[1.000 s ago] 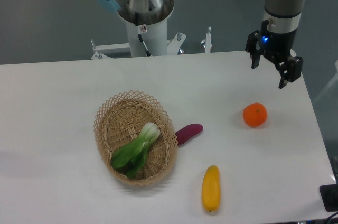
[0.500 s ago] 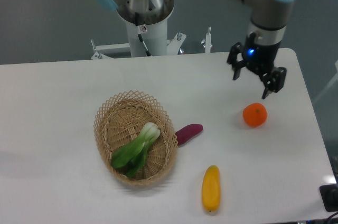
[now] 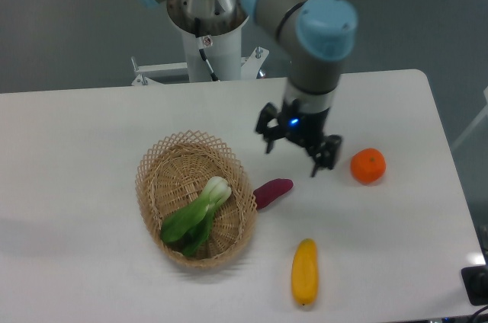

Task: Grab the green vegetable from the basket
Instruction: 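Move the open gripper over the wicker basket toward the bok choy, then lower the gripper into the basket and close it on the bok choy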

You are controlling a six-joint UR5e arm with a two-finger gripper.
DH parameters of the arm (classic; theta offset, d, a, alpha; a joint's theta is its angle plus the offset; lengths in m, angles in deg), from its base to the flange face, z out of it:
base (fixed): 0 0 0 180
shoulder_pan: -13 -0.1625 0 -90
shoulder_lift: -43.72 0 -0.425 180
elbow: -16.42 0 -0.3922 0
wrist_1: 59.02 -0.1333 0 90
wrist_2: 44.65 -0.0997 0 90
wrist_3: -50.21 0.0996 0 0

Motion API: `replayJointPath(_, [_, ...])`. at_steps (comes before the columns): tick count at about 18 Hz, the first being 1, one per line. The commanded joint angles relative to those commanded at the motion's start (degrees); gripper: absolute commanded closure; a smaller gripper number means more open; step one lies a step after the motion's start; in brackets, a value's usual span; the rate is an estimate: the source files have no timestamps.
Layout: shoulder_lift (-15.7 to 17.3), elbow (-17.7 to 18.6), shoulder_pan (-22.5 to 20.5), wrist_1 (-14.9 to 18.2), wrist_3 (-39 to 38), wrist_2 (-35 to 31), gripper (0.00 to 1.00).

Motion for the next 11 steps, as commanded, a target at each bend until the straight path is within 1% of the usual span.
replayJointPath(2, [-1.76,1.58,2.55,-4.13,-2.91,-0.17,0.0])
replayJointPath(3, [-2.9,2.29,3.61,-5.63,-3.53,-0.26,0.0])
replayJointPath(5, [-4.92,2.56,4.76,-8.27,-5.03,-0.26,0.0])
replayJointPath(7, [-6.07,2.99,5.72,-9.07,-5.73,-0.26,0.0])
replayJointPath(11, [-7.83,3.26,7.66,-9.25,-5.82,-0.44,0.0])
